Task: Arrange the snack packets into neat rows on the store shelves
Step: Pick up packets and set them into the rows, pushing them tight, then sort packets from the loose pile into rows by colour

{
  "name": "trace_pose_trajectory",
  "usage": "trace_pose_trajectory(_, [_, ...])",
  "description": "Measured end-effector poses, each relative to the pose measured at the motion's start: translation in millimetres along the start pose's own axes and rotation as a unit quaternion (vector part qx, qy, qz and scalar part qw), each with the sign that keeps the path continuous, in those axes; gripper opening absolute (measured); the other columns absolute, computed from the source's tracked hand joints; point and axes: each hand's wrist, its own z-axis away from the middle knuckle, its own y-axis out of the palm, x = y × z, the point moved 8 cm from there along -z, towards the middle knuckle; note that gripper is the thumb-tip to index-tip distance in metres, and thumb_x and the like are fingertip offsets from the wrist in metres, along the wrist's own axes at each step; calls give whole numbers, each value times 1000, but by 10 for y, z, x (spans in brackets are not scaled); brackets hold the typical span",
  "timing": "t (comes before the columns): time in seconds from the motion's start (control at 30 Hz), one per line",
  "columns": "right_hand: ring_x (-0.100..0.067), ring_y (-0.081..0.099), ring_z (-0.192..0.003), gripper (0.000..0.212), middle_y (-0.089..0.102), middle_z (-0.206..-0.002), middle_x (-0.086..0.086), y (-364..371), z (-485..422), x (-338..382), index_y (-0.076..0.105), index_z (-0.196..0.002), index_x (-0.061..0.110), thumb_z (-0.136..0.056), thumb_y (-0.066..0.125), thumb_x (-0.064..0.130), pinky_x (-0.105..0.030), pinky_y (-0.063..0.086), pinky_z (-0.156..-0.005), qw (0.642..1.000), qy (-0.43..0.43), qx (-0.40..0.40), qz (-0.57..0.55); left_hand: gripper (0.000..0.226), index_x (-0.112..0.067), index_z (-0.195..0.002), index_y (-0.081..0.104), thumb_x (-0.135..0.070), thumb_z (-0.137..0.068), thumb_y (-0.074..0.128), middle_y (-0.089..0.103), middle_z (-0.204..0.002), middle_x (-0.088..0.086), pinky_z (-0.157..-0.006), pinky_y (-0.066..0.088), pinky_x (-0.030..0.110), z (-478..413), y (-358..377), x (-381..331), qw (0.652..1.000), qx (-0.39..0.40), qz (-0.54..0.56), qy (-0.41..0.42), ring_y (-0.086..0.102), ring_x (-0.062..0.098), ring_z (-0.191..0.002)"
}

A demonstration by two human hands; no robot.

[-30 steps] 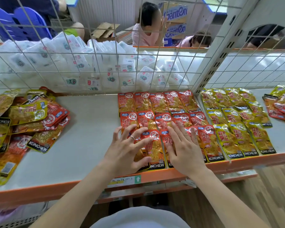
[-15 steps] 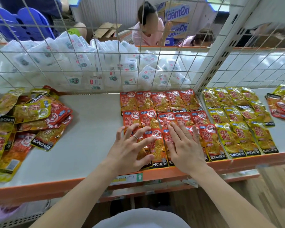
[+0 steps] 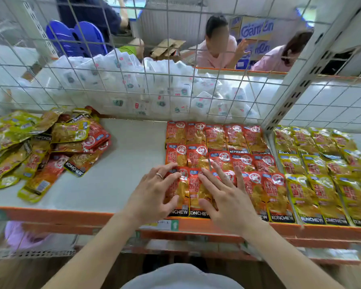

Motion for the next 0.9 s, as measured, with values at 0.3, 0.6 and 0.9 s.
trace_pose_trajectory(0.3, [-10,-12,-153,66,9,-166,11,-165,-122,31,27,-156,32,-98,27,64,-61,-7,-119,997,-31,-5,-69,65,-31,-151,37,-56,-91,43,25,-161,-17,-115,34,42,56,-159,-33,998,-23,21,-62,31,11,-143])
trace_pose_trajectory(0.6, [-13,-4,-153,63,15,-165,9,-604,-666,539,35,-153,30,-96,39,57,-49,-10,-120,981,-105,-49,-156,68,-19,-150,40,-50,-90,42,36,-159,-5,-108,39,45,510,-870,186,954,-186,-53,-229,42,23,-138])
trace_pose_trajectory(0.9, [-20,4,-153,63,21,-164,9,-617,-1020,1431,36,-151,33,-93,36,59,-55,2,-119,973,-171,-39,-148,59,-19,-141,49,-42,-88,51,41,-155,-3,-105,41,44,1221,-1205,658,918,-242,-89,-302,39,21,-139])
